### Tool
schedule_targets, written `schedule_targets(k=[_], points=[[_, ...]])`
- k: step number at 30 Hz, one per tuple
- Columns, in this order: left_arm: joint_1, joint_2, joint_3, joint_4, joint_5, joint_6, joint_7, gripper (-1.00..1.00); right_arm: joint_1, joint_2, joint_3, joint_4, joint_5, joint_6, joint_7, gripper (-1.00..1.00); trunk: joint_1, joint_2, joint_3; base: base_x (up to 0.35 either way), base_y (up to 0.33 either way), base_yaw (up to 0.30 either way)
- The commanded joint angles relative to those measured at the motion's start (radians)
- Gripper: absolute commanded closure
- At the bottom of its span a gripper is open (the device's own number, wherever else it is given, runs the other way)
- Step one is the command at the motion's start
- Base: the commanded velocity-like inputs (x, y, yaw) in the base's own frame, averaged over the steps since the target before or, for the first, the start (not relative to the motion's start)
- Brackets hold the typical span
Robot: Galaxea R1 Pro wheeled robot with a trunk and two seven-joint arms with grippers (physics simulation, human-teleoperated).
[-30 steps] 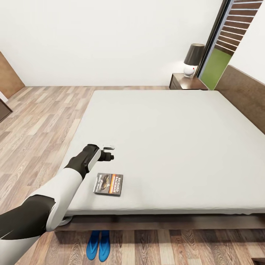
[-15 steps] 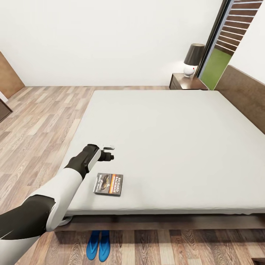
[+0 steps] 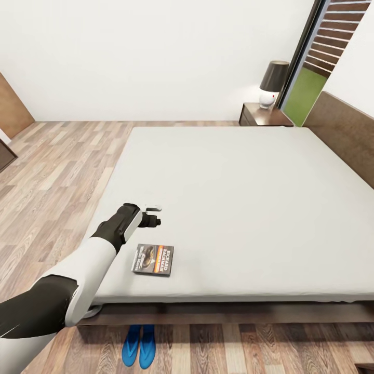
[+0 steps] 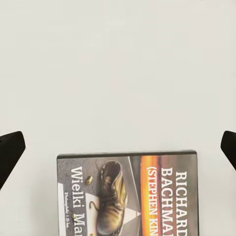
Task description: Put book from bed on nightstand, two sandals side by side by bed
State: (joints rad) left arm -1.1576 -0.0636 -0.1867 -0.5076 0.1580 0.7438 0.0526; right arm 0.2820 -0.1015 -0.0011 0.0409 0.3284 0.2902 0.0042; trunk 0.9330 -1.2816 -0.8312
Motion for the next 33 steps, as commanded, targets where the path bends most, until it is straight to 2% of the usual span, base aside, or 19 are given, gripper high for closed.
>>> schedule_targets(k=[1,33], points=[[0.0,0.001,-0.005,-0.001,0.009,0.003,0.005,-1.0,0.0,0.0,0.0,-0.001,0.006,0.004,0.0,-1.0,0.0,0.0,-0.002,0.0,0.0,0.0],[0.0,0.001,-0.01,0.0,0.009,-0.013,0.003,-1.0,0.0,0.0,0.004,-0.001,0.006,0.004,0.0,-1.0,0.0,0.0,-0.05,0.0,0.0,0.0]])
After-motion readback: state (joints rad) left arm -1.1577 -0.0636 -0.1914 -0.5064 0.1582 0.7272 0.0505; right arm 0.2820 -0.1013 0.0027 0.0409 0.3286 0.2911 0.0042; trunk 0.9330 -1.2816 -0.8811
